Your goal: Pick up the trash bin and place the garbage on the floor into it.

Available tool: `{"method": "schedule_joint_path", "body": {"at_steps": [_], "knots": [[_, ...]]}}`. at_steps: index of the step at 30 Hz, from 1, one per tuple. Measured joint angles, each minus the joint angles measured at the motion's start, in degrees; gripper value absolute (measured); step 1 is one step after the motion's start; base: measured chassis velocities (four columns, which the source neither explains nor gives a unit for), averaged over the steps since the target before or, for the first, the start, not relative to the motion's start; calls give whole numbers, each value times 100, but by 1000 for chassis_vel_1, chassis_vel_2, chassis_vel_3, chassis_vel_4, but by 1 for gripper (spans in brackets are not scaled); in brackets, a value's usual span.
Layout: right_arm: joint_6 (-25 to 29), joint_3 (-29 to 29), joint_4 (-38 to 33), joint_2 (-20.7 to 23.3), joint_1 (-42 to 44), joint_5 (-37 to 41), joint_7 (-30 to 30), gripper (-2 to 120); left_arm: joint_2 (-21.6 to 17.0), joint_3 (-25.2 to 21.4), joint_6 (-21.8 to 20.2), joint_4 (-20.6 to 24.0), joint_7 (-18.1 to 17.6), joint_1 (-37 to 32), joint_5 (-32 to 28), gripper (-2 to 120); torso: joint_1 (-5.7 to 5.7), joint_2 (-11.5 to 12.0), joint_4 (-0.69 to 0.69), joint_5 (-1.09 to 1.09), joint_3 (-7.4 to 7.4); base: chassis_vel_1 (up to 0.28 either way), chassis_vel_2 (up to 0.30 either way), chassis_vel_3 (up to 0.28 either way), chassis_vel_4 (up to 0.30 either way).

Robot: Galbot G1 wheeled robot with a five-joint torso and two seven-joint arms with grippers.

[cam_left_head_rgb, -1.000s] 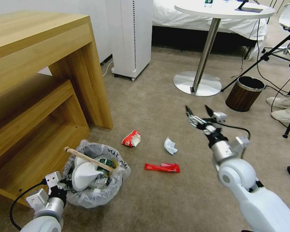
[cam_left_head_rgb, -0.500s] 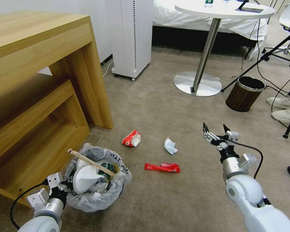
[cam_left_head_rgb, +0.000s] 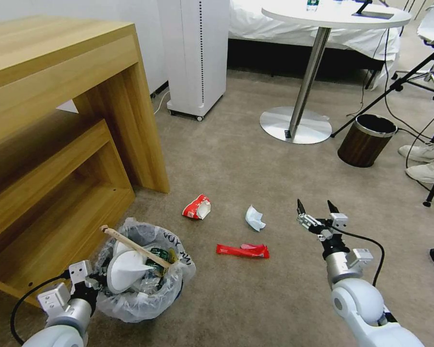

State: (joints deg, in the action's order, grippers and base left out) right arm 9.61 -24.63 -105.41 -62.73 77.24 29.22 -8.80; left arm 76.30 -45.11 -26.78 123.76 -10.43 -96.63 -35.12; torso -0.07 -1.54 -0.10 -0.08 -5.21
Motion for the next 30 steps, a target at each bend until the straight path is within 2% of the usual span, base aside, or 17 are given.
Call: {"method": "schedule_joint_path", "body": {"at_steps": [18,30], "knots": [[-108,40,41,10,-40,-47,-62,100,68,8,100,-61,7,22,37,1,0,0,0,0,0,0,0,0,0],[-123,76,80,66,-138,-58,-89,100,143,2,152,-62,17,8,90,1,0,0,0,0,-1,-73,55,64,-60]]}}
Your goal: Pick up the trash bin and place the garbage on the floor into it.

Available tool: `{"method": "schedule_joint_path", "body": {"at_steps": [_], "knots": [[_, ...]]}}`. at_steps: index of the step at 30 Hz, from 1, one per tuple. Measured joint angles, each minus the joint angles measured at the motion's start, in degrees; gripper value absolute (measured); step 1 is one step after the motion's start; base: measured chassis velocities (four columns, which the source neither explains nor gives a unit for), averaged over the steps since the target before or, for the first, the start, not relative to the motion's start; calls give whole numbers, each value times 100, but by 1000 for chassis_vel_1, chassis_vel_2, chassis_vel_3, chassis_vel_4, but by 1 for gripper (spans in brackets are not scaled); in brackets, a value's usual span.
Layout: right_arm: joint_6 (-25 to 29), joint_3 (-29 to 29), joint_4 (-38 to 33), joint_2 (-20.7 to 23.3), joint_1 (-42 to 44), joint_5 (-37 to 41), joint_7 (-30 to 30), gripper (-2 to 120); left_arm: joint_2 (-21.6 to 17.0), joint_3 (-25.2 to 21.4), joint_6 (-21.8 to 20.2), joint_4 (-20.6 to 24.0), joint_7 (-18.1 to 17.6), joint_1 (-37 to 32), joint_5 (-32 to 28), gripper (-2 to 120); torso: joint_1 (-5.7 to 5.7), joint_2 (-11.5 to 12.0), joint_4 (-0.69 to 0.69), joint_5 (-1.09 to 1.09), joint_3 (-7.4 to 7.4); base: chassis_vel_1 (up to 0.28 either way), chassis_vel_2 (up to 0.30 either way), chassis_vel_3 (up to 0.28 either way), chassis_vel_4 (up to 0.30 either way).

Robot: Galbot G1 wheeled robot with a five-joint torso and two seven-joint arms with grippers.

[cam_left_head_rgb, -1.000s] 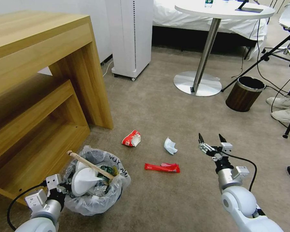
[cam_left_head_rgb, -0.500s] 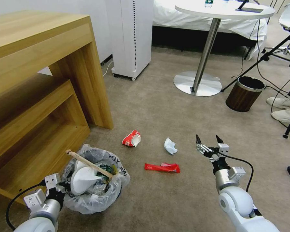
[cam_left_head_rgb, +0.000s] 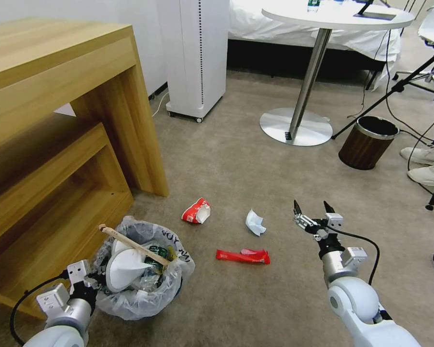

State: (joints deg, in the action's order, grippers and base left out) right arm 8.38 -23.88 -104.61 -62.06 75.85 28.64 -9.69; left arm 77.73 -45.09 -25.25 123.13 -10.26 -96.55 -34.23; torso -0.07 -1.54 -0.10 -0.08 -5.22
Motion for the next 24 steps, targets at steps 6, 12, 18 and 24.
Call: {"method": "schedule_joint_path", "body": {"at_steps": [6,12,18,24], "knots": [[6,51,33,-2,-19,4,-11,100,35,-5,25,-12,6,-2,28,1,0,0,1,0,1,-31,58,43,-41],[39,68,73,-18,-19,-15,-14,100,68,3,37,-24,11,-2,54,1,0,0,1,0,1,-27,40,34,-42],[48,84,89,-9,-44,-19,-16,100,74,5,39,-28,13,1,59,1,0,0,0,0,1,-62,54,59,-59],[54,133,94,34,-85,8,-48,100,66,-6,11,-2,2,0,45,1,0,0,0,0,0,-82,71,83,-77]]}}
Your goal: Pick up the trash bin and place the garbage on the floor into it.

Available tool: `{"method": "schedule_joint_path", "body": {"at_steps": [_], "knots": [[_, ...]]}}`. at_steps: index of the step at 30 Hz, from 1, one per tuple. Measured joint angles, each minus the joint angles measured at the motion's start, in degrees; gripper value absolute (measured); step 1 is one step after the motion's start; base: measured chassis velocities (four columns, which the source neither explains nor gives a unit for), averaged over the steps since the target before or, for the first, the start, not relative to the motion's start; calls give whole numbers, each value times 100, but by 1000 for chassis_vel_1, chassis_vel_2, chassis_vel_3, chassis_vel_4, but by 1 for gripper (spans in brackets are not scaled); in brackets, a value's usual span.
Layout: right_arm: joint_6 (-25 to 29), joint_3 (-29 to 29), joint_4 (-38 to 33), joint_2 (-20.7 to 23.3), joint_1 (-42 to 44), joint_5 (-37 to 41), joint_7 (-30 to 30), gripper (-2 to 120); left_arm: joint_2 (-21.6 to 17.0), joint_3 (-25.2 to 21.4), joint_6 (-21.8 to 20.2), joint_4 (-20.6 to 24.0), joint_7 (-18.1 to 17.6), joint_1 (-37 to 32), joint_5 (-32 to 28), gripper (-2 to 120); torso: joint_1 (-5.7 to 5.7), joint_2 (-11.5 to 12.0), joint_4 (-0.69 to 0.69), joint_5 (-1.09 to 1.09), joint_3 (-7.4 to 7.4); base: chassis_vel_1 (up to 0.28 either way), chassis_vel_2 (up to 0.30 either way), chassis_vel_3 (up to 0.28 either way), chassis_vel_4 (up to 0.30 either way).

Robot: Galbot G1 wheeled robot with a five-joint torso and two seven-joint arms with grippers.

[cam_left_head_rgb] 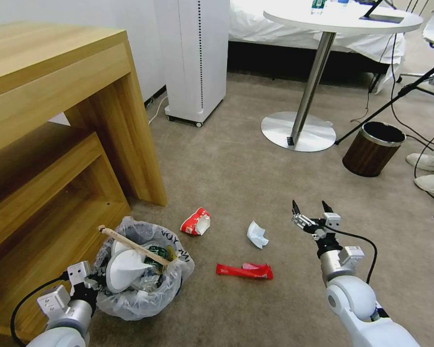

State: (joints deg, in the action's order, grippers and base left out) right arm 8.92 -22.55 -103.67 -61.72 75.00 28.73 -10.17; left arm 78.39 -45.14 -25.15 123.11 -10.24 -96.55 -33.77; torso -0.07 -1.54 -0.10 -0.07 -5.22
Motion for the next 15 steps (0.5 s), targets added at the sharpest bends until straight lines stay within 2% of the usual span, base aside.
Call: {"method": "schedule_joint_path", "body": {"at_steps": [11,13,14,15], "knots": [[-115,173,-74,93,-93,38,-11,100,-4,-5,-63,32,-19,-14,-16,1,0,0,0,0,1,-20,13,13,-18],[-436,305,-159,200,-137,214,-95,100,-2,0,-64,0,-18,10,-16,1,0,0,0,0,1,0,0,0,0],[-860,392,-214,315,-173,410,-94,100,-1,0,-64,-16,-19,24,-14,1,0,0,-1,-1,1,0,0,0,0],[-860,392,-214,315,-173,410,-94,100,-1,0,-64,-16,-19,24,-14,1,0,0,-1,-1,1,0,0,0,0]]}}
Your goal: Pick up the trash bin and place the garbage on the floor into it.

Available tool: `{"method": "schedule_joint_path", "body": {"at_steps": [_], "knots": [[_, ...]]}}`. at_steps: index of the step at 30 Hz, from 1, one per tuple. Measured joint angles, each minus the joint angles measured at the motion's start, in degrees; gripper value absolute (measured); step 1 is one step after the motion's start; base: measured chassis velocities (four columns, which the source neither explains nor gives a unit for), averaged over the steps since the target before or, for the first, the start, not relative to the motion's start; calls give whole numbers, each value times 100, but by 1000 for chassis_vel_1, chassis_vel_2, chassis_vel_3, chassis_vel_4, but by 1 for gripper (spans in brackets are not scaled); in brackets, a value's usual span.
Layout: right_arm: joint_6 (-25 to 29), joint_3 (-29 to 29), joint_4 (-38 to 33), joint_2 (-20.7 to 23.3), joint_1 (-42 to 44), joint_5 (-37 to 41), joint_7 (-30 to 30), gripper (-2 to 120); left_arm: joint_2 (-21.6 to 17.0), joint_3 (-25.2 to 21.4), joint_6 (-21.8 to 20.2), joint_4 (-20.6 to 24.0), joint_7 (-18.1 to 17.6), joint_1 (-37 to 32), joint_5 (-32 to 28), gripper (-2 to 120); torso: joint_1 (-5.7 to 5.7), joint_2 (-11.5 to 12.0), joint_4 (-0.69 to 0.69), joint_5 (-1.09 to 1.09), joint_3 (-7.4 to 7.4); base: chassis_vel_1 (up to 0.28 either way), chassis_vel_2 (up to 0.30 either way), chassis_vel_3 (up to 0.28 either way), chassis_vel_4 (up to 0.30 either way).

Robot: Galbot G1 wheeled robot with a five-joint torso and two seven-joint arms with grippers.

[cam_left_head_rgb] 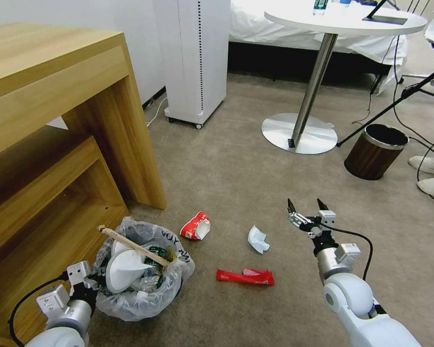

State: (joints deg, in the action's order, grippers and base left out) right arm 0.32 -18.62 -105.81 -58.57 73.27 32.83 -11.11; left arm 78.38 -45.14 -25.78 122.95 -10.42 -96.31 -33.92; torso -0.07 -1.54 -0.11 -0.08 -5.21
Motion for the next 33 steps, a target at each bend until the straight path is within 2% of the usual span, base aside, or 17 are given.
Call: {"method": "schedule_joint_path", "body": {"at_steps": [3,4,6,8,9,11,13,14,15,18,19,22,24,27,33], "knots": [[-814,293,-24,277,-164,555,48,100,9,5,2,-35,1,10,16,1,0,0,0,0,0,0,0,0,0],[-814,293,-24,277,-164,555,48,100,9,5,2,-35,1,10,16,1,0,0,0,0,0,0,0,0,0],[-1375,759,93,588,-501,1104,200,100,43,8,14,-57,2,34,32,1,0,0,0,2,0,0,0,0,0],[-1531,901,115,675,-592,1254,263,100,52,8,17,-62,2,39,36,1,0,0,1,1,0,0,0,0,0],[-1804,1264,183,865,-835,1504,394,100,81,9,21,-76,2,50,52,1,0,0,1,0,0,0,0,0,0],[-1836,1401,212,923,-922,1560,469,100,95,9,24,-83,2,53,58,1,0,0,0,0,0,0,0,0,0],[-2084,2101,444,1173,-1375,1658,970,100,153,6,42,-102,4,68,95,1,0,0,0,1,0,0,0,0,0],[-2200,2480,575,1280,-1606,1642,1210,100,185,5,55,-114,4,77,115,1,0,0,1,1,-1,0,0,0,0],[-2200,2480,575,1280,-1606,1642,1210,100,185,5,55,-114,4,77,115,1,0,0,1,1,-1,0,0,0,0],[-2403,3186,798,1443,-2026,1480,1521,100,245,-2,88,-138,4,90,148,1,0,0,2,1,0,0,0,0,0],[-2403,3186,798,1443,-2026,1480,1521,100,245,-2,88,-138,4,90,148,1,0,0,2,1,0,0,0,0,0],[-2695,3800,977,1590,-2415,1237,1590,100,301,-12,146,-197,8,121,192,1,0,0,2,2,0,0,0,0,0],[-2765,3863,997,1621,-2454,1194,1645,100,307,-13,151,-208,8,128,196,1,0,0,3,2,0,0,0,0,0],[-3075,4097,1011,1909,-2491,935,1712,100,321,33,164,-339,7,271,211,1,0,0,-1,0,0,0,0,0,0],[-2978,4153,1366,1952,-2483,525,1701,100,347,131,199,-487,9,386,249,1,0,0,1,1,0,0,0,0,0]]}}
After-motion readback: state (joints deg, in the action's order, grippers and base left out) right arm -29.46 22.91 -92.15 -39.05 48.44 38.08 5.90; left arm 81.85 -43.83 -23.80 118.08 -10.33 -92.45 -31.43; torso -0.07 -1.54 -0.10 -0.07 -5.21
